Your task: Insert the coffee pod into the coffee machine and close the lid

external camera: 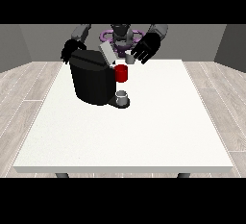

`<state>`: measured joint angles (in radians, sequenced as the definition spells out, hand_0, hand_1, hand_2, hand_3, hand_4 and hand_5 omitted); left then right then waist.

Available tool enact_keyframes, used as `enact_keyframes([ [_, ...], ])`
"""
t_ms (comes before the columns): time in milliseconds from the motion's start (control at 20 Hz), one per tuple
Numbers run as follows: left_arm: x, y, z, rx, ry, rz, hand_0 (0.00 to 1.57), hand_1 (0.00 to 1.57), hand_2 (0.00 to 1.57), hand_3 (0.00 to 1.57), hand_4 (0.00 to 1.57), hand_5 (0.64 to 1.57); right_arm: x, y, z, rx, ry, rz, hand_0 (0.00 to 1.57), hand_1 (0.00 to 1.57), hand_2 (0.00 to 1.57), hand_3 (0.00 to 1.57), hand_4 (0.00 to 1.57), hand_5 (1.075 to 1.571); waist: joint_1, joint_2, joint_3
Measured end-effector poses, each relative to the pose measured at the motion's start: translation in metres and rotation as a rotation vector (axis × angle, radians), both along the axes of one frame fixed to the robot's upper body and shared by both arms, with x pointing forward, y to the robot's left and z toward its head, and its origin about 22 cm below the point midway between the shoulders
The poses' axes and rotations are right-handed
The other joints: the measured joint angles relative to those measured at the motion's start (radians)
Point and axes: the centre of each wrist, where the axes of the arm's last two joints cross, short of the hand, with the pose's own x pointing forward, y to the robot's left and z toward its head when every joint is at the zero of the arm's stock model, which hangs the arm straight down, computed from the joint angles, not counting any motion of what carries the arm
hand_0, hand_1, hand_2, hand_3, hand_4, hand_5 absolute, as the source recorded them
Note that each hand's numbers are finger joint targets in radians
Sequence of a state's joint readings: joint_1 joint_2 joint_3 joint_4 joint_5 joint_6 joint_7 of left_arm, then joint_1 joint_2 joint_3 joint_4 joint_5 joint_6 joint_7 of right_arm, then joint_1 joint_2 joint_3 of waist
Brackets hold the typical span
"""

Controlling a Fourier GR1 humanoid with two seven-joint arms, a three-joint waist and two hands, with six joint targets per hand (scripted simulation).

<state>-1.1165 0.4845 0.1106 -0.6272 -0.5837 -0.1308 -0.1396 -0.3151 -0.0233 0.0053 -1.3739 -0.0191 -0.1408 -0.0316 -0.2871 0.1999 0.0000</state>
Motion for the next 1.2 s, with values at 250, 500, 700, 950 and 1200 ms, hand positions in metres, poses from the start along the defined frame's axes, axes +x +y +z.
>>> enact_keyframes([
  [250, 0.002, -0.006, 0.001, 0.005, -0.007, -0.003, 1.31, 1.31, 1.33, 1.24, 0.49, 1.571, -0.001, -0.003, 0.004, -0.015, -0.008, -0.016, 0.0, 0.0, 0.0, 0.0, 0.52, 1.571, -0.009, 0.01, 0.0],
  [500, 0.004, -0.013, 0.014, 0.016, -0.018, -0.011, 1.33, 1.33, 1.34, 1.23, 0.5, 1.571, 0.004, -0.007, 0.007, -0.012, -0.041, -0.034, 0.0, 0.0, 0.0, 0.0, 0.53, 1.571, -0.009, 0.04, 0.0004],
  [700, 0.005, -0.02, 0.015, 0.023, -0.023, -0.019, 1.26, 1.26, 1.3, 1.21, 0.51, 1.571, 0.006, -0.011, 0.01, -0.012, -0.043, -0.051, 0.0, 0.0, 0.0, 0.0, 0.52, 1.571, -0.008, 0.049, 0.0001],
  [950, 0.006, -0.025, 0.011, 0.027, -0.014, -0.024, 1.18, 1.18, 1.26, 1.19, 0.5, 1.571, 0.005, -0.014, 0.011, 0.0, -0.043, -0.046, 0.0, 0.0, 0.0, 0.0, 0.5, 1.571, -0.016, 0.053, 0.0003],
  [1200, 0.006, -0.022, 0.005, 0.026, -0.013, -0.032, 1.2, 1.2, 1.28, 1.21, 0.52, 1.571, 0.004, -0.018, 0.015, 0.011, -0.032, -0.056, 0.0, 0.0, 0.0, 0.0, 0.51, 1.571, -0.01, 0.048, 0.0001],
])
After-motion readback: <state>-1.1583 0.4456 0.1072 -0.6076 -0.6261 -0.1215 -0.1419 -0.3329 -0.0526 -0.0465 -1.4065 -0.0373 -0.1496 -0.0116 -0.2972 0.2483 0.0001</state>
